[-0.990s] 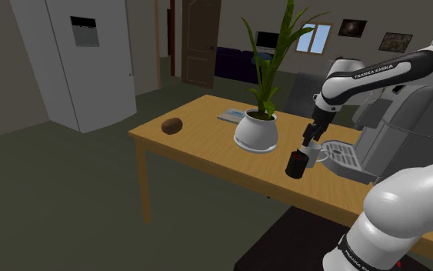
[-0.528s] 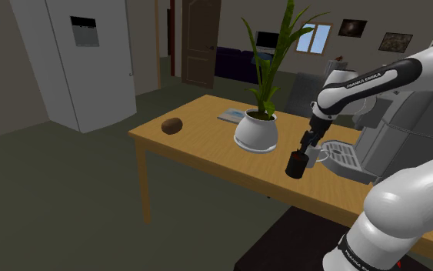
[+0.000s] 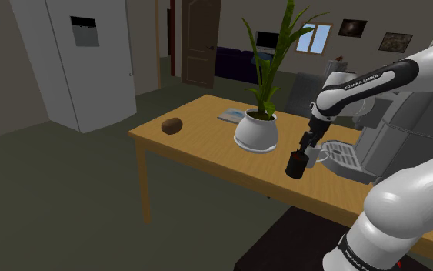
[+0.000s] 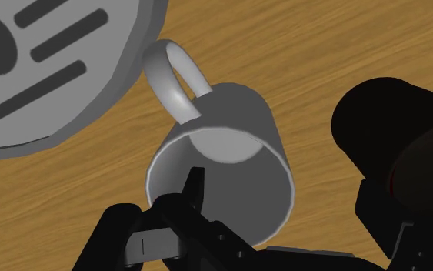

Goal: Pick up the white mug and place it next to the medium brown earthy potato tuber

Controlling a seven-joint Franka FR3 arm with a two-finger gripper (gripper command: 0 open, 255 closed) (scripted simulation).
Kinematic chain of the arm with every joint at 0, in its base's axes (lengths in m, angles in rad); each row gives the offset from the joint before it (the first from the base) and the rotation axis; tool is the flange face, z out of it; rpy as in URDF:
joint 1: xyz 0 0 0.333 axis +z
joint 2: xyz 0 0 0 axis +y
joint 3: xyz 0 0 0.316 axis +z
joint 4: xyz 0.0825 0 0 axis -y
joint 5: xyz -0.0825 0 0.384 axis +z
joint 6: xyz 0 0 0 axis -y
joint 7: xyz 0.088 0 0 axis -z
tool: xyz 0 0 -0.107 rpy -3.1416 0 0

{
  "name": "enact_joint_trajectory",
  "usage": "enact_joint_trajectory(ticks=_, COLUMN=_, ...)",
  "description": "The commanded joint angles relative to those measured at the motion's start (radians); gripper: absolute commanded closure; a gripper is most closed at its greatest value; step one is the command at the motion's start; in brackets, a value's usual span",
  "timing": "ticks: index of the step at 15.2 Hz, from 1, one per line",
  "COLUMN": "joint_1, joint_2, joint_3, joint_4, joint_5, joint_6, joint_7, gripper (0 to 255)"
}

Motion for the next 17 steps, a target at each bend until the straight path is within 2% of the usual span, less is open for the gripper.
enact_joint_trajectory(ticks=1, joint_1=0.001, joint_2=0.002, joint_3=0.001, joint_4=-0.005, joint_5=0.0, joint_6=-0.004, joint_7=0.0, gripper=255)
enact_joint_trajectory(ticks=10, joint_1=0.002, joint_2=0.004, joint_3=0.0, joint_4=-0.005, joint_5=0.001, joint_6=-0.002, joint_7=-0.001, gripper=255)
enact_joint_trajectory(ticks=17, joint_1=-0.004, joint_2=-0.061, joint_3=0.027, joint_4=0.048, joint_5=0.002, joint_6=-0.119, joint_7=0.007, gripper=255)
